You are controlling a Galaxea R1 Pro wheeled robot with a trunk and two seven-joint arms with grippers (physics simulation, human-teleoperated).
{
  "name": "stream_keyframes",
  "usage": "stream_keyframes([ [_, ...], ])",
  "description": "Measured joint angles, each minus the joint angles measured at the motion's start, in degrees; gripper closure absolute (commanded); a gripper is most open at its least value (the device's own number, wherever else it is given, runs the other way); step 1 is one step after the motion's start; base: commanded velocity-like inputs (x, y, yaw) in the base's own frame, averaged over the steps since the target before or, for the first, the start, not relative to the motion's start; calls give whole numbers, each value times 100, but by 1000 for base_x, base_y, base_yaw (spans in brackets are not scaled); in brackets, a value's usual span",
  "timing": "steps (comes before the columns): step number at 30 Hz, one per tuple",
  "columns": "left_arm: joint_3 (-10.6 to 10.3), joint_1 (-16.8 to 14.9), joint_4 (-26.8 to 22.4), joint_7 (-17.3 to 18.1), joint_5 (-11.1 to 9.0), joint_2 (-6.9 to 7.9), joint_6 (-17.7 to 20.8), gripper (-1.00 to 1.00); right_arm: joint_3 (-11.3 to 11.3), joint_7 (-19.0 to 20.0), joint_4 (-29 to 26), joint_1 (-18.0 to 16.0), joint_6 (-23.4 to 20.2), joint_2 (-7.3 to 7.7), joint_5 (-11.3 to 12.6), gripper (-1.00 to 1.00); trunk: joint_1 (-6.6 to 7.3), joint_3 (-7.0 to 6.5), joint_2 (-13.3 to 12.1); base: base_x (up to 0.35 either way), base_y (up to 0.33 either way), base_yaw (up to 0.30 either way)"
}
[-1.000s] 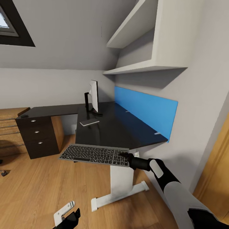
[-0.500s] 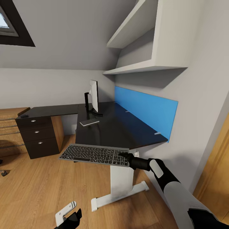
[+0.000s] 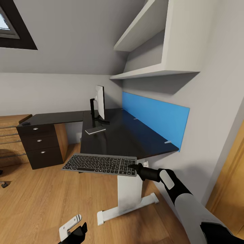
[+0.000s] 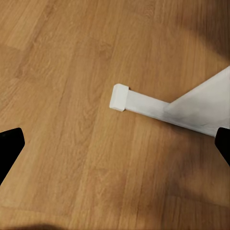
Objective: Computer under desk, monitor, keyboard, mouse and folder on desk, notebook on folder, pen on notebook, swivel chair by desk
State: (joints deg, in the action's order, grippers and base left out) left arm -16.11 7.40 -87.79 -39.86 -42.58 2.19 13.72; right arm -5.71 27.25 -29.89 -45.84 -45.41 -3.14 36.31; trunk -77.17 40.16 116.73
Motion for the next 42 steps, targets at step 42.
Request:
stream_keyframes([
  [42,-335,0,98,-5,-7,-11,0,-100,481,722,-279,81,178,-47,-55,100,593,-579,-1083,0,0,86],
])
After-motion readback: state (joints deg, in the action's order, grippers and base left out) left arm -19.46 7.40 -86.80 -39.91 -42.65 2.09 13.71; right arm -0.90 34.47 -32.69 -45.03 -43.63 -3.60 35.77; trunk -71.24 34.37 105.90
